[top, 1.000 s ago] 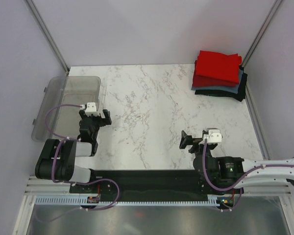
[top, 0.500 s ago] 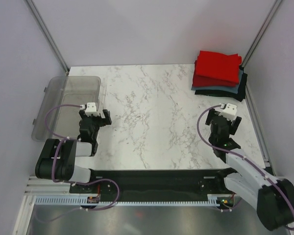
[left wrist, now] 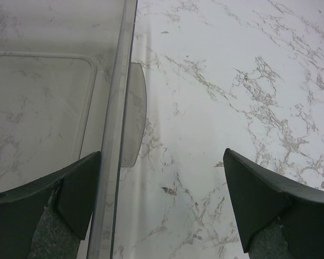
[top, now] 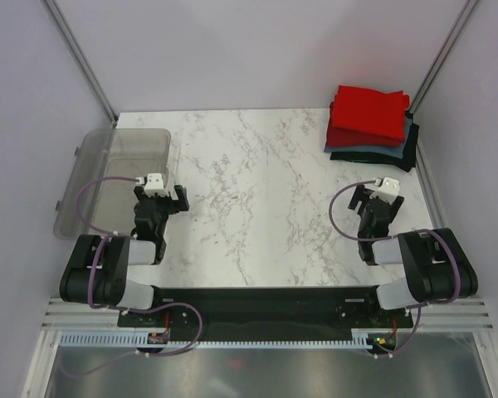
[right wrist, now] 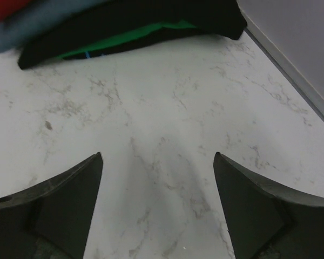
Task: Fold and stack the t-shirts
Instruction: Reset both grippers
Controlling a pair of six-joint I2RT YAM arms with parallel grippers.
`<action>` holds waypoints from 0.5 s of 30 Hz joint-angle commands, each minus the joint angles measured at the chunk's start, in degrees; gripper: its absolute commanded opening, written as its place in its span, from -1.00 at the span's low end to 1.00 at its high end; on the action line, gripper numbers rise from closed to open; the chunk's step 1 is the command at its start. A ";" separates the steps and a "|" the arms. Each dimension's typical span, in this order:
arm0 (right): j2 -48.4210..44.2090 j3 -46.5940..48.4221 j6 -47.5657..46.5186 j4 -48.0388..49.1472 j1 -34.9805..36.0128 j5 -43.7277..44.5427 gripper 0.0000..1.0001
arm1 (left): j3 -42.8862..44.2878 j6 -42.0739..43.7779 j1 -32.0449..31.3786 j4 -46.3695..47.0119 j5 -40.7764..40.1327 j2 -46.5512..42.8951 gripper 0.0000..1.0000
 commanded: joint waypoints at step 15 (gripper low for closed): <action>5.39 0.60 -3.65 13.63 0.68 -12.51 0.96 | 0.12 2.90 0.28 3.72 1.23 0.53 0.99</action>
